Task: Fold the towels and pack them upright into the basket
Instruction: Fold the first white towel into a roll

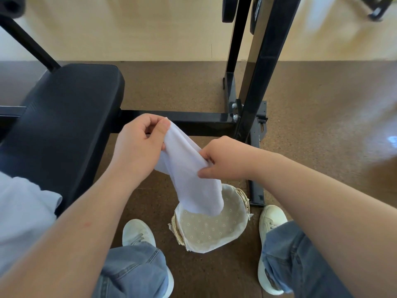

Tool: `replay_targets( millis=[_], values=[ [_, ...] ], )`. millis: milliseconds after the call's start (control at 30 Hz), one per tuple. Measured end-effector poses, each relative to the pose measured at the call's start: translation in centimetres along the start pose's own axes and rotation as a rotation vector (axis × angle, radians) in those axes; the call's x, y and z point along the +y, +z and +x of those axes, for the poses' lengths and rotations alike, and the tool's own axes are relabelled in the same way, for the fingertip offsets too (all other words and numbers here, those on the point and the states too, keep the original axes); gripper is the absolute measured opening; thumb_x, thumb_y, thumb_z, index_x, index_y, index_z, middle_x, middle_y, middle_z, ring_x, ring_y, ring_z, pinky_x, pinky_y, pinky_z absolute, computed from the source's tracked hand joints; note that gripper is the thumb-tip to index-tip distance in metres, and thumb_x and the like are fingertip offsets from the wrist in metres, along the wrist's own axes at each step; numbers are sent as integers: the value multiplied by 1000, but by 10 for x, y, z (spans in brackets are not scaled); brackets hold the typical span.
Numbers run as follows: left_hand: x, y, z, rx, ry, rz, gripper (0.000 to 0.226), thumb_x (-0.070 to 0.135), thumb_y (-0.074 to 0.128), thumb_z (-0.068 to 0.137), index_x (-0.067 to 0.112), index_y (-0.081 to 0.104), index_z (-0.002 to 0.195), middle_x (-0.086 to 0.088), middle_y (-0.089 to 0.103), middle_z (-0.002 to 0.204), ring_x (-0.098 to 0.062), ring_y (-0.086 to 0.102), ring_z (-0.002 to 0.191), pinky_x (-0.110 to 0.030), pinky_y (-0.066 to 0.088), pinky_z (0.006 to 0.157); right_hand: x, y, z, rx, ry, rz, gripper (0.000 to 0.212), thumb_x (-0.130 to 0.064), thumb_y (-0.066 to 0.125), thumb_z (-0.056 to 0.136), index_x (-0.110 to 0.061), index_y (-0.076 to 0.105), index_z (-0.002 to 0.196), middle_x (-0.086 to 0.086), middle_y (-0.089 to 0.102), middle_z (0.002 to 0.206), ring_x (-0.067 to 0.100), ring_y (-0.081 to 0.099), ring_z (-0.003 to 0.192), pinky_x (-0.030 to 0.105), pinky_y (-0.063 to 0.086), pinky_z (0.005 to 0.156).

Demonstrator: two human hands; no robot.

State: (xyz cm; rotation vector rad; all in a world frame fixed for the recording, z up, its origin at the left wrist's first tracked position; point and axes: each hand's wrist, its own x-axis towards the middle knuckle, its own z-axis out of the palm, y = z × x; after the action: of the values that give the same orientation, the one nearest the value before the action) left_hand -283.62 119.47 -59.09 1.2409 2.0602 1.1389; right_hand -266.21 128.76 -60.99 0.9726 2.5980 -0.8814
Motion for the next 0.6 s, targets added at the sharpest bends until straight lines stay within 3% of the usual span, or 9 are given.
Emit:
replay_targets(
  millis=[233, 333, 467, 533, 600],
  values=[
    [0, -2, 1, 71, -128, -43, 9, 36, 51, 106, 35, 60, 109, 4, 66, 81, -11, 64, 75, -45, 60, 89, 0, 2, -9, -80, -71, -21, 12, -36, 71, 90, -26, 70, 96, -4, 68, 83, 14, 64, 75, 34, 58, 74],
    [2, -4, 2, 80, -153, -33, 9, 36, 50, 107, 35, 59, 109, 5, 67, 80, -11, 65, 75, -47, 59, 90, 2, 1, -12, -49, -102, 36, 10, -30, 71, 91, -34, 65, 98, -11, 69, 88, 8, 65, 82, 33, 58, 79],
    [1, -7, 2, 102, -172, -14, 11, 37, 49, 107, 35, 59, 110, 3, 68, 80, -10, 64, 74, -48, 58, 92, 1, -2, -18, -80, -129, 181, 33, -24, 70, 94, -36, 64, 124, -14, 69, 111, 7, 65, 102, 27, 57, 86],
    [1, -6, 1, 100, -174, -2, 12, 36, 49, 107, 33, 59, 112, 2, 68, 83, -11, 64, 74, -48, 59, 92, 0, -4, -20, -108, -125, 226, 28, -25, 70, 95, -34, 68, 121, -14, 70, 109, 5, 65, 99, 24, 55, 84],
    [1, -5, 1, 99, -175, 6, 13, 37, 49, 107, 33, 59, 113, 2, 68, 83, -11, 64, 73, -47, 59, 91, 1, -6, -20, -120, -94, 277, 21, -29, 71, 95, -29, 72, 116, -12, 73, 105, 7, 68, 95, 32, 58, 88]
  ],
)
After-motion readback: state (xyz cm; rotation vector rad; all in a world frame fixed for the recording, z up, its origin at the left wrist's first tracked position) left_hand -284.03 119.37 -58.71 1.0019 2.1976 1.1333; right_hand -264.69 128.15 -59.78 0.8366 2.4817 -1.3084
